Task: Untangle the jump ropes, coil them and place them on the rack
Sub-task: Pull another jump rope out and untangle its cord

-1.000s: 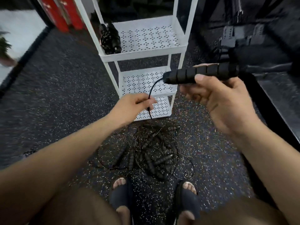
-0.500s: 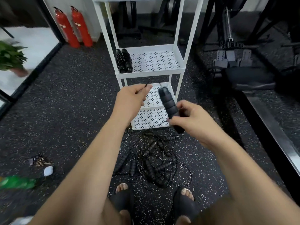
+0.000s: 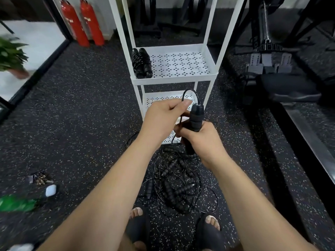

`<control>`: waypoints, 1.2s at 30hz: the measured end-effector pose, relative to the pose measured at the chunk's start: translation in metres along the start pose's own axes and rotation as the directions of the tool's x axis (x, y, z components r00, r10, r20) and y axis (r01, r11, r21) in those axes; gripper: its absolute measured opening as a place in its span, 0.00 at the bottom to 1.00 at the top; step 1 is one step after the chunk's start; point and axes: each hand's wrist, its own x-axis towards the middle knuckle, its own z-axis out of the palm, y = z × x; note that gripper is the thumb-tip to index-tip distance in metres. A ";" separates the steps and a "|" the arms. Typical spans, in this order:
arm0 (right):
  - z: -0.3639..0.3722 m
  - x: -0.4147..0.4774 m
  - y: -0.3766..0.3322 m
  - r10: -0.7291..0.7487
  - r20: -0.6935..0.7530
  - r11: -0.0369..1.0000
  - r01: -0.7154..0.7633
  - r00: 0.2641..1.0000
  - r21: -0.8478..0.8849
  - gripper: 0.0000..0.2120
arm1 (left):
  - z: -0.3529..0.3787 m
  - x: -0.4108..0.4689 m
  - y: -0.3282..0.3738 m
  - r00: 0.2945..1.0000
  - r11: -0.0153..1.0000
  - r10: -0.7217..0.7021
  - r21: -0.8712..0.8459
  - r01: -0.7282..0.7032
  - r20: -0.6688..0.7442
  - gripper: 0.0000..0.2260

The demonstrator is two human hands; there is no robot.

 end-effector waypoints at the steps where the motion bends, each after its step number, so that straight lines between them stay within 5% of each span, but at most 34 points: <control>1: -0.001 0.002 0.000 -0.025 -0.005 1.000 0.025 1.000 -0.018 0.04 | 0.000 0.003 -0.003 1.000 1.000 0.011 -0.017 -0.011 0.025 0.14; 5: -0.014 0.005 -0.009 -0.062 0.004 0.997 0.062 0.998 0.051 0.08 | -0.003 0.009 -0.026 0.972 0.991 -0.036 -0.117 0.065 0.233 0.22; 10: -0.037 0.008 -0.025 -0.054 -0.085 0.979 0.070 0.995 0.193 0.04 | 0.017 0.043 -0.123 0.835 0.944 -0.329 0.167 0.284 0.440 0.23; 12: -0.043 0.008 -0.029 -0.044 -0.098 0.969 0.066 0.994 0.239 0.06 | 0.017 0.038 -0.157 0.851 0.938 -0.330 0.243 0.247 0.408 0.15; 15: -0.048 0.006 -0.032 -0.047 -0.099 0.956 0.073 0.994 0.284 0.08 | 0.014 0.015 -0.190 0.888 0.890 -0.378 0.367 0.271 0.261 0.28; 20: -0.049 0.003 -0.037 -0.039 -0.064 0.950 0.057 0.997 0.307 0.10 | 0.017 0.015 -0.241 0.873 0.792 -0.426 0.563 0.234 0.237 0.40; 26: -0.048 -0.002 -0.043 -0.071 -0.010 0.927 0.070 0.997 0.369 0.10 | 0.050 0.018 -0.275 0.885 0.782 -0.393 0.596 0.179 0.249 0.50; 28: -0.049 -0.004 -0.046 -0.091 0.016 0.917 0.077 0.996 0.390 0.10 | 0.058 0.021 -0.286 0.899 0.772 -0.372 0.615 0.162 0.232 0.47; 36: -0.057 -0.002 -0.054 -0.104 0.014 0.874 0.085 0.994 0.478 0.08 | 0.072 0.033 -0.304 0.901 0.790 -0.332 0.604 0.105 0.278 0.10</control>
